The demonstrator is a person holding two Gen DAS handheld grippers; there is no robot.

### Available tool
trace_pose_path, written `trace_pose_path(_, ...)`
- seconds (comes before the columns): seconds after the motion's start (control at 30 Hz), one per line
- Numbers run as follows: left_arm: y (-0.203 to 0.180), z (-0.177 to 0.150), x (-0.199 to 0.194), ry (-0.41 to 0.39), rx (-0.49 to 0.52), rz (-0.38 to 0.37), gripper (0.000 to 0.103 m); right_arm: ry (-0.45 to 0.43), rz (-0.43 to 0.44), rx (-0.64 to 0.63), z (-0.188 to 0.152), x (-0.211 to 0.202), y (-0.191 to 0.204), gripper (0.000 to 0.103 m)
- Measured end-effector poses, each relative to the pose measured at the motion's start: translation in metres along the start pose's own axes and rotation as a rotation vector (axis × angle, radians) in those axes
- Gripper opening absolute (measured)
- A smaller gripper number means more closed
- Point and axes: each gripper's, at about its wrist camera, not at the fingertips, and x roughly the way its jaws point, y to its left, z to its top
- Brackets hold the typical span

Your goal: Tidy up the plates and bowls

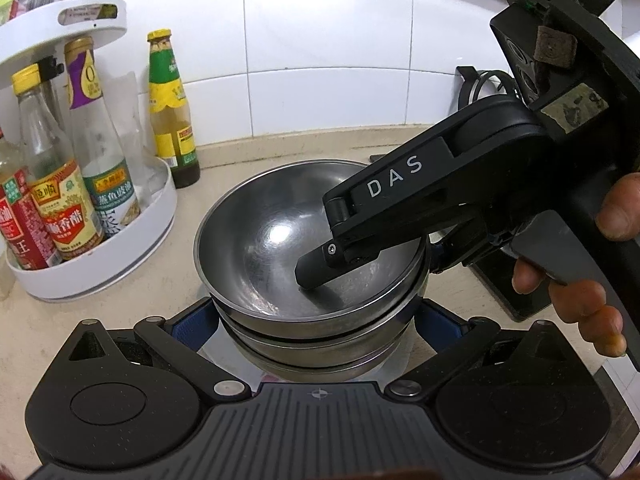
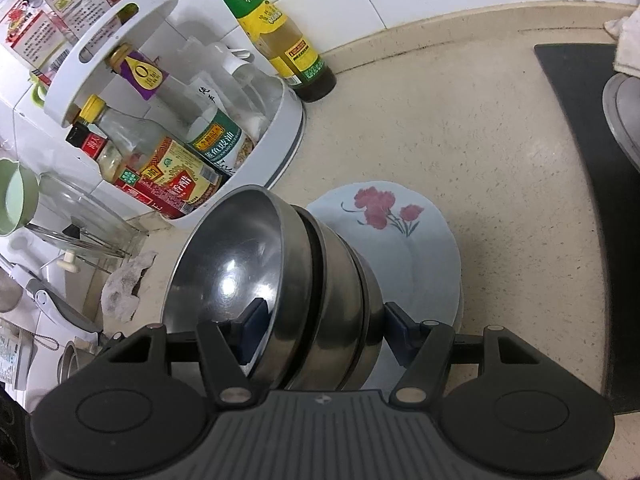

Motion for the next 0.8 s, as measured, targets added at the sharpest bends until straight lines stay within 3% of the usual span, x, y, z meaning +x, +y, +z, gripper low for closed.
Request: trace_pose_path(0.8,0.004,-0.0001,0.0111,0.019,-0.007,0.018,0.103,0.003,0.0,0.015,0.0019,0.0101,-0.0016,0.059)
